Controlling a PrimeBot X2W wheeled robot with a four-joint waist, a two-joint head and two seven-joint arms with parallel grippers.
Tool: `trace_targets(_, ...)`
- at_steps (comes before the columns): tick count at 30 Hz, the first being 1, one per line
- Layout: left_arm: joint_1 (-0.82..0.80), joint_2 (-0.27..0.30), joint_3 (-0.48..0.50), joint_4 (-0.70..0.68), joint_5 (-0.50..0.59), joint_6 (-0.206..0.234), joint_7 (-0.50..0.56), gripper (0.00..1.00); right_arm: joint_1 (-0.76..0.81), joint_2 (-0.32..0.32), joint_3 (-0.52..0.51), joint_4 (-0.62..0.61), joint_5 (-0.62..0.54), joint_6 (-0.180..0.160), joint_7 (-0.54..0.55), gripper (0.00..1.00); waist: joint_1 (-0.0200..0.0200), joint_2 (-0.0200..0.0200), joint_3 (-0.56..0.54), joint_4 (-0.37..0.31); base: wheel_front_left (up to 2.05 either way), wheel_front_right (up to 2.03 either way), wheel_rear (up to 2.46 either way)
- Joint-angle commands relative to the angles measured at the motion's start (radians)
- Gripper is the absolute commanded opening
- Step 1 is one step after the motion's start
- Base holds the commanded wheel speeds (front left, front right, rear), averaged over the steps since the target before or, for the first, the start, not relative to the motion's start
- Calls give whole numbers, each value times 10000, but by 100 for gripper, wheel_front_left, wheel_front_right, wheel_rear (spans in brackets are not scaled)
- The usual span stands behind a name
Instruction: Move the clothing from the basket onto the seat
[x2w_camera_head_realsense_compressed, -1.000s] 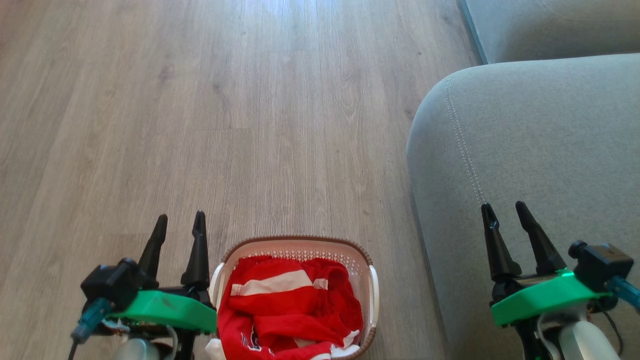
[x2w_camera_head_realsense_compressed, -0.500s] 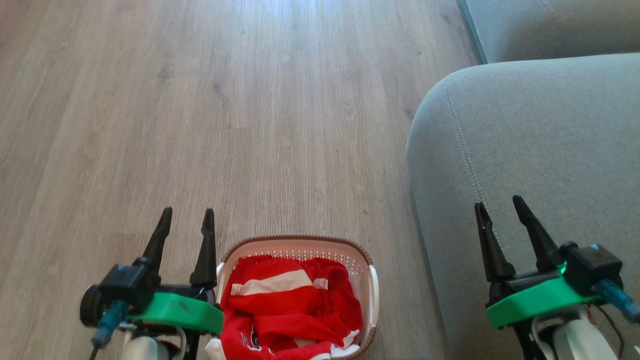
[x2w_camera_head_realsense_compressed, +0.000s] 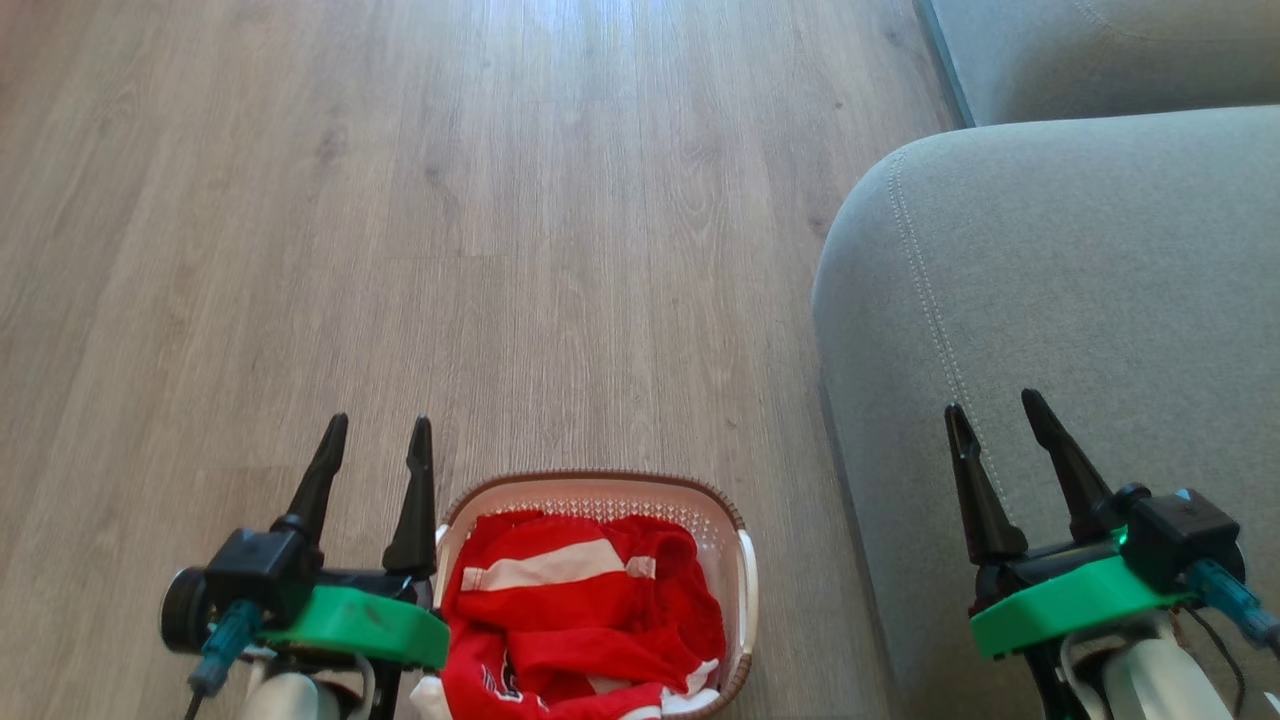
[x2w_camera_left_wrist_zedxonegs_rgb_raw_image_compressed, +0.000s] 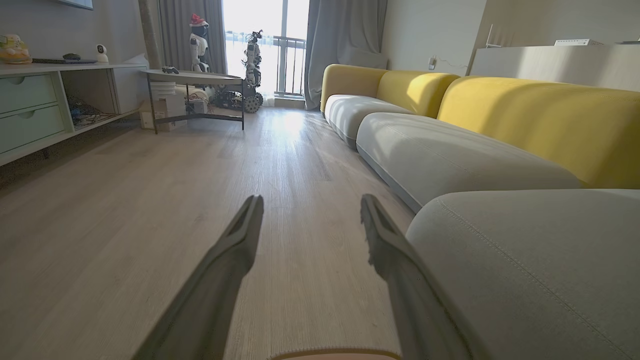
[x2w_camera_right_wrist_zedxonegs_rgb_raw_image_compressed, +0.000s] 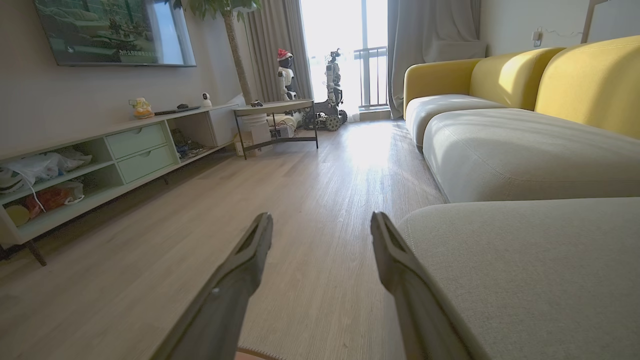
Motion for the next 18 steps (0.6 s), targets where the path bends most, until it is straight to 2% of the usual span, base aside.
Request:
trace_targets(1, -435, 143, 253, -282, 59, 97, -126, 100, -316, -171, 221, -358, -2, 0, -107, 100, 0, 0, -7, 0, 0, 0, 0)
trace_targets(18, -415, 143, 151, -133, -227, 138, -126, 100, -379, -211, 216, -394, 62, 0, -107, 100, 0, 0, 97, -163, 0, 0, 0)
